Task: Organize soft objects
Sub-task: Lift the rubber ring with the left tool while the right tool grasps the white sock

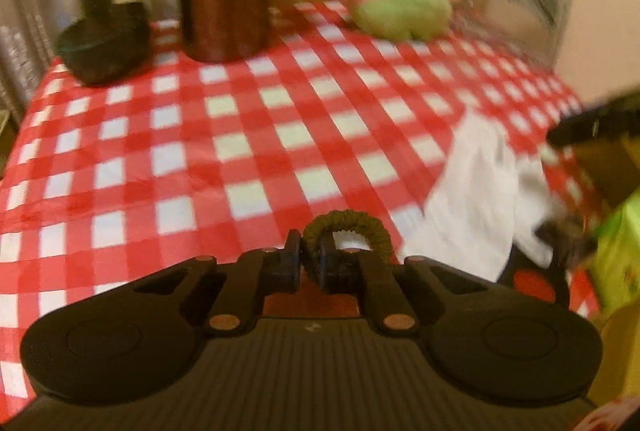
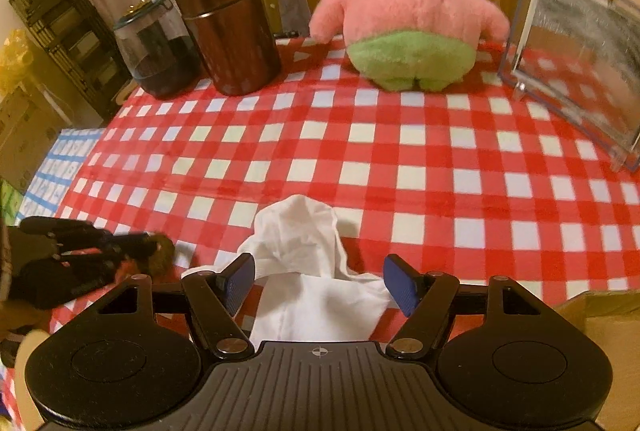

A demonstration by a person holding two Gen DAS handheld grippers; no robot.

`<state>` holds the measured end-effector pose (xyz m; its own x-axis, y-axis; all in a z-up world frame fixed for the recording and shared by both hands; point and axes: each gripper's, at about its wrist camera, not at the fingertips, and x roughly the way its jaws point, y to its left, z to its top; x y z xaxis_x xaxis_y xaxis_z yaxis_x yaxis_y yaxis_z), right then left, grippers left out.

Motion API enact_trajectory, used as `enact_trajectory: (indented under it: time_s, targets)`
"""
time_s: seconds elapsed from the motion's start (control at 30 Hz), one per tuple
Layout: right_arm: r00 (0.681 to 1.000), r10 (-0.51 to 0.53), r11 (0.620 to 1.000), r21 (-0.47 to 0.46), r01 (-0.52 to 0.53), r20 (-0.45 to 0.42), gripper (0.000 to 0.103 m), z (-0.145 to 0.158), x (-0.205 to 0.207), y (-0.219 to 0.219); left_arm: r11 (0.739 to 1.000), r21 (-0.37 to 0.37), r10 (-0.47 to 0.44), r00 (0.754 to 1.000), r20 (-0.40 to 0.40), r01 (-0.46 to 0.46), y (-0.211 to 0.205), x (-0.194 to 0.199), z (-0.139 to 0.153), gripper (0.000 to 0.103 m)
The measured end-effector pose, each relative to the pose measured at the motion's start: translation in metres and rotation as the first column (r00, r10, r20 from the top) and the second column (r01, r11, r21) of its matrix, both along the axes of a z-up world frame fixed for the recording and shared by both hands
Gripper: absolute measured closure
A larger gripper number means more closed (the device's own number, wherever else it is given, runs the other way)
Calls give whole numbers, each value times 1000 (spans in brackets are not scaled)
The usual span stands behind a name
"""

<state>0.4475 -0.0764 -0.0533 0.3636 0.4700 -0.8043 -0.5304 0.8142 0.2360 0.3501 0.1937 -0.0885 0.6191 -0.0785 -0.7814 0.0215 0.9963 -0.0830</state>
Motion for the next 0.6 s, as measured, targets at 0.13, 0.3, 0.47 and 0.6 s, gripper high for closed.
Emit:
enact_trajectory:
  time_s: [0.13,0.3,0.47,0.6]
  targets:
    - [995,-64,997,27,66,-72,10,-7,12,3,998,-19,60,998,30,-59,10,0,8,95]
    - [964,-170,977,90,191,-207,0,-17,31,4,995,-33,94,995,21,-93,15,1,7,95]
    - [947,-193,971,91,222,-257,0,-26,41,16,993,-56,104,994,25,-102,15,0,6,95]
    - [963,-162,987,-37,158,-217,1,-41,40,38,993,-57,106,994,26,-104,15,-1,7,95]
